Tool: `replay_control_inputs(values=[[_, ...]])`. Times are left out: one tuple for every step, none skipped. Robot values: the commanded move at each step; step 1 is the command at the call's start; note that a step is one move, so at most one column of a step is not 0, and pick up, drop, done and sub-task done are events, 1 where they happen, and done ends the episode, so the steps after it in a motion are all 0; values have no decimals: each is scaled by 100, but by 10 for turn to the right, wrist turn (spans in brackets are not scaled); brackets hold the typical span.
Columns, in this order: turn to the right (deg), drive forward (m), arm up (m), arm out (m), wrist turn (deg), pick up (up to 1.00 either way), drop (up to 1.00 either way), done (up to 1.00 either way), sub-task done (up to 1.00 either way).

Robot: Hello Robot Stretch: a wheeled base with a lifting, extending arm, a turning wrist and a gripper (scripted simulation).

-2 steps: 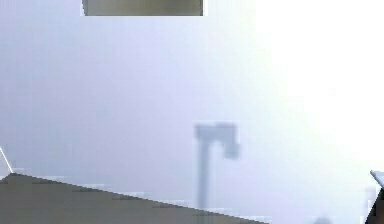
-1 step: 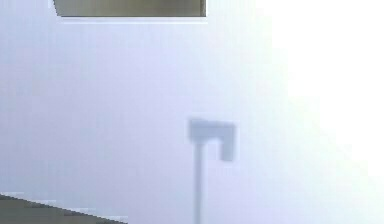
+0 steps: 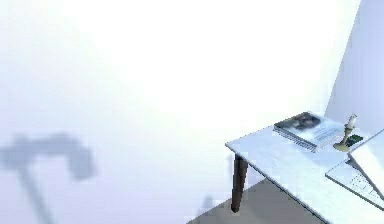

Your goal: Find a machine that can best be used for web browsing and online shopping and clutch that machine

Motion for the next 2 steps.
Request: replay_control_inputs(values=[[120, 0, 0, 0, 0, 0, 0, 0, 0], [0, 85, 0, 0, 0, 0, 0, 0, 0]])
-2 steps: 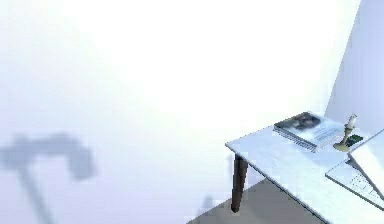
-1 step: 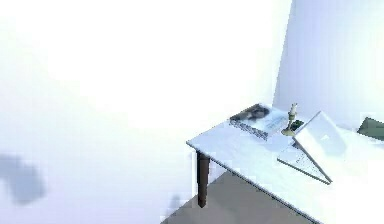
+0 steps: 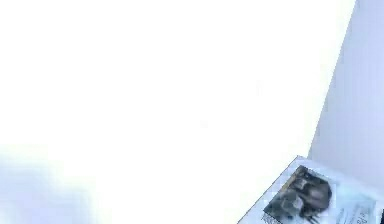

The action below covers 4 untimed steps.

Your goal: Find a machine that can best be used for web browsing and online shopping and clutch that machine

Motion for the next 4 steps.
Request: replay_control_inputs(values=[[-180, 0, 0, 0, 0, 0, 0, 0, 0], [0, 0, 50, 0, 0, 0, 0, 0, 0], [0, 0, 22, 0, 0, 0, 0, 0, 0], [0, 0, 0, 22, 0, 0, 0, 0, 0]])
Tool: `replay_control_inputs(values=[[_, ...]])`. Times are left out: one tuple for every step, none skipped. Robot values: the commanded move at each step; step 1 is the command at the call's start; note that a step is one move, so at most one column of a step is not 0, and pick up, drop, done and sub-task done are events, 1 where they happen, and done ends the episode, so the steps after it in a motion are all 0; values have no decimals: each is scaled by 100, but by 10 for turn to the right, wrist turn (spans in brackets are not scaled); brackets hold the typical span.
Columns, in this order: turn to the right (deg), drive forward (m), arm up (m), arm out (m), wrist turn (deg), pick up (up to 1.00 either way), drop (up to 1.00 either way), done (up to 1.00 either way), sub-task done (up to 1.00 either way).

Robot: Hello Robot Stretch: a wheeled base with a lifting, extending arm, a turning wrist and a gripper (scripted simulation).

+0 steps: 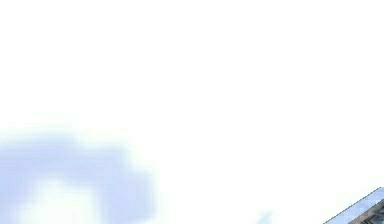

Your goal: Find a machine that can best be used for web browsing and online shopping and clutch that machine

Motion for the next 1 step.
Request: replay_control_inputs(values=[[0, 0, 0, 0, 450, 0, 0, 0, 0]])
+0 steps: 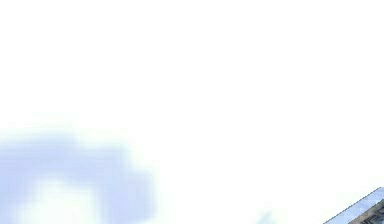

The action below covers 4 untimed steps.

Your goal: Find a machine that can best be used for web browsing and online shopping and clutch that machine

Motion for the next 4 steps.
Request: replay_control_inputs(values=[[0, 0, 0, 0, 450, 0, 0, 0, 0], [0, 0, 0, 0, 450, 0, 0, 0, 0], [0, 0, 0, 0, 240, 0, 0, 0, 0], [0, 0, -30, 0, 0, 0, 0, 0, 0]])
